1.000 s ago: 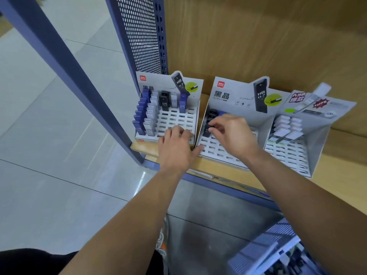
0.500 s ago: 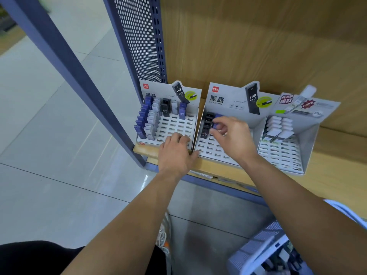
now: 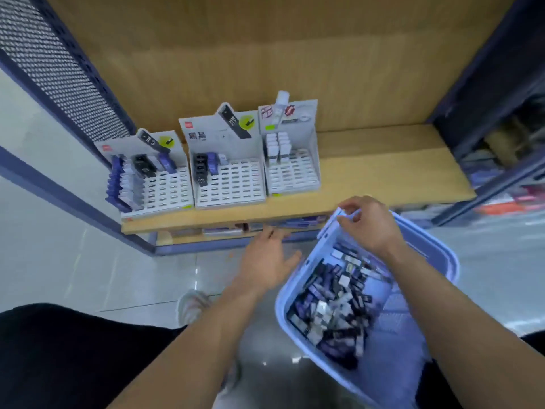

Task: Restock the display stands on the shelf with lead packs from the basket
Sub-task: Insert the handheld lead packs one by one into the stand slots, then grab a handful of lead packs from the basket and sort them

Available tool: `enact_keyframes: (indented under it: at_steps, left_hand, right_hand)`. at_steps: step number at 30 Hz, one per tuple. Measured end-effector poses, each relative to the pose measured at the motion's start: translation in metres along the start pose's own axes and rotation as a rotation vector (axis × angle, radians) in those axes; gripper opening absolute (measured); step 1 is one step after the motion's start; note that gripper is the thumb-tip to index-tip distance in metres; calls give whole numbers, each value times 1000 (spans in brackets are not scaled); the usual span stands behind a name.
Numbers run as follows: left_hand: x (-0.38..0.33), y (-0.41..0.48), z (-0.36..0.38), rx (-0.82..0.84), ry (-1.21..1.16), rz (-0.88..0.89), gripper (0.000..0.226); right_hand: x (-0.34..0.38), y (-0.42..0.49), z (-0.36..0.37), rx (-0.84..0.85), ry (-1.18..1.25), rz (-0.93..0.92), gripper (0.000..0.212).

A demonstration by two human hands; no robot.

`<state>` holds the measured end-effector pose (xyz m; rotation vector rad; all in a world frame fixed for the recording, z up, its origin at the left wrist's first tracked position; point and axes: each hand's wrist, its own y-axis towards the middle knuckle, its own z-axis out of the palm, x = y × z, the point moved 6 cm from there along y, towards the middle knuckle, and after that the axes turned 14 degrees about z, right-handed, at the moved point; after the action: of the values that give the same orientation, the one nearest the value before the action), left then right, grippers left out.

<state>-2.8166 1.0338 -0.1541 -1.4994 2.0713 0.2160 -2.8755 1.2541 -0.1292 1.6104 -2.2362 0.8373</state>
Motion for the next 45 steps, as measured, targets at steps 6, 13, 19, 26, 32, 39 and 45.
enact_keyframes:
  at_steps: [6, 13, 19, 26, 32, 39, 45]
  left_hand:
    - [-66, 8, 91, 278, -39, 103, 43]
    - [-43, 26, 188, 504, -128, -166, 75]
    - [6, 23, 251, 565, -193, -460, 99]
    - [12, 23, 279, 534, -135, -504, 109]
    - [11, 20, 291, 495, -57, -479, 86]
    - [18, 18, 300, 433, -29, -529, 82]
    - [20, 21, 299, 398, -143, -588, 82]
  right_hand:
    - [-128, -22, -2, 103, -108, 252, 32]
    - [-187, -8, 66, 302, -166, 386, 56]
    - [-232, -9, 136, 437, -163, 628, 95]
    - [-253, -25, 195, 488, -119, 749, 136]
    - [-256, -25, 206, 364, -208, 698, 118]
    - [-265, -23, 207, 346, -7, 743, 96]
    - [-267, -23, 209, 367, 59, 757, 88]
